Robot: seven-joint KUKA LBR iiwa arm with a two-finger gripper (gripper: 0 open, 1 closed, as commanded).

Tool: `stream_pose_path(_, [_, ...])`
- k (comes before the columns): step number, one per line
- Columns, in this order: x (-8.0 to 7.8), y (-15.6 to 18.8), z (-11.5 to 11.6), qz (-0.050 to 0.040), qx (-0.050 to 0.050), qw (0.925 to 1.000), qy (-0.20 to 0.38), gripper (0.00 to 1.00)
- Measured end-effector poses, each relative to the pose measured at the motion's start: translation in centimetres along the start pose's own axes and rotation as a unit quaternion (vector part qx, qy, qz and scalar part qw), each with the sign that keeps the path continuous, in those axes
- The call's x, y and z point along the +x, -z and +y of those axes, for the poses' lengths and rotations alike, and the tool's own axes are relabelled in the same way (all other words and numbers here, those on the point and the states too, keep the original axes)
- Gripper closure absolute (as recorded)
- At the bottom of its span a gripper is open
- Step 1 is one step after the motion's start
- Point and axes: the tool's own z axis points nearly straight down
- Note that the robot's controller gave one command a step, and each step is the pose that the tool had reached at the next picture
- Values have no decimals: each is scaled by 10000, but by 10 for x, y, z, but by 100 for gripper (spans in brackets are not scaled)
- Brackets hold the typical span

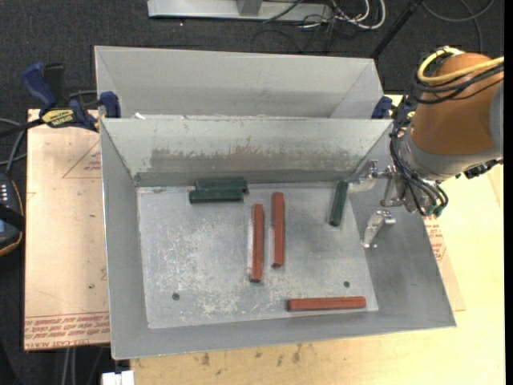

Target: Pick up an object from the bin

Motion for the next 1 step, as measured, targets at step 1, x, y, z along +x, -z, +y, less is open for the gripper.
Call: stream_pose_path(1, [0,0,0,0,0,10000,0,0])
